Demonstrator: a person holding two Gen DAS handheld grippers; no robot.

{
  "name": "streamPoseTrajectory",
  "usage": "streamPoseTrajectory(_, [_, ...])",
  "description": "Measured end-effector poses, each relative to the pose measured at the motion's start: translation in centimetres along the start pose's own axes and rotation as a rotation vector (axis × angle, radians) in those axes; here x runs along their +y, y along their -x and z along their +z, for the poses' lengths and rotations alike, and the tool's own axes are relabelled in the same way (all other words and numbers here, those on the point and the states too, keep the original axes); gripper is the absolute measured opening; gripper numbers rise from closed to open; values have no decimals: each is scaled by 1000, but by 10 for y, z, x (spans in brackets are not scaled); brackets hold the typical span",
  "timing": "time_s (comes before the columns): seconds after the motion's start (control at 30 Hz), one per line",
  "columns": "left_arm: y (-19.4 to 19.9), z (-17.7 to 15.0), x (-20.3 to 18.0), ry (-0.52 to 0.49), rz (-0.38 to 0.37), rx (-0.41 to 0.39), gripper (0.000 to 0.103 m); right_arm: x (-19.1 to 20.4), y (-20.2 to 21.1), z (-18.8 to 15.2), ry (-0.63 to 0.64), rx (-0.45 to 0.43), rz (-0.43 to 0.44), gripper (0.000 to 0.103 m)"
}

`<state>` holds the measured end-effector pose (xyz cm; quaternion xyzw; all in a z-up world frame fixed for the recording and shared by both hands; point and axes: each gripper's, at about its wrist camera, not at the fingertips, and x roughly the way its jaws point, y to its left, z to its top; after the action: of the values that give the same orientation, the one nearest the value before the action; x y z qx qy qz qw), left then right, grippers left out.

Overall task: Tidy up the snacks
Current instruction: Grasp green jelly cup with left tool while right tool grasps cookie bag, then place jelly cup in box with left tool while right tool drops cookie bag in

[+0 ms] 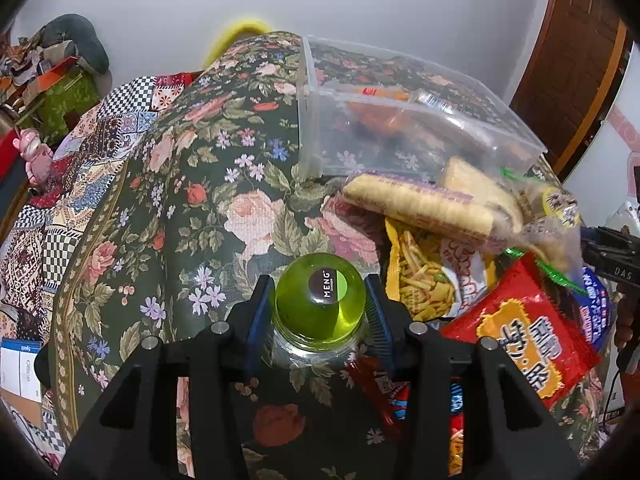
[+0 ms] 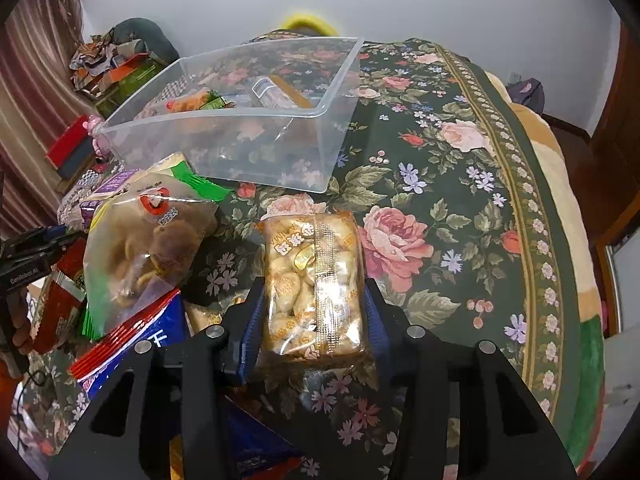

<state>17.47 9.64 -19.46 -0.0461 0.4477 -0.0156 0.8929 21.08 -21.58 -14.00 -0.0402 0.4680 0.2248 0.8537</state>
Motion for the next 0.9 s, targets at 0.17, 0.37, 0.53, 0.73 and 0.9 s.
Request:
streamPoseTrajectory(0.17, [19,9,-3,3,-11,-43,45,-3,16,0,-14,-29,3,42])
streamPoseTrajectory(0.37, [42,28,-12,-8,-26,-103,45,-6,37,14,-25,-95,4,42])
streamPoseTrajectory(0.53, [53,48,-20,-20,-34,-144,45,-2,56,32,-13,-166,4,42])
streamPoseTrajectory(0.73, [56,73,-30,-36,-49,-177,45,6,63,59,11,-234,25,42])
streamPoseTrajectory(0.9, [52,92,-35,-42,-41,-203,45,20,59,78,37,-264,40,42])
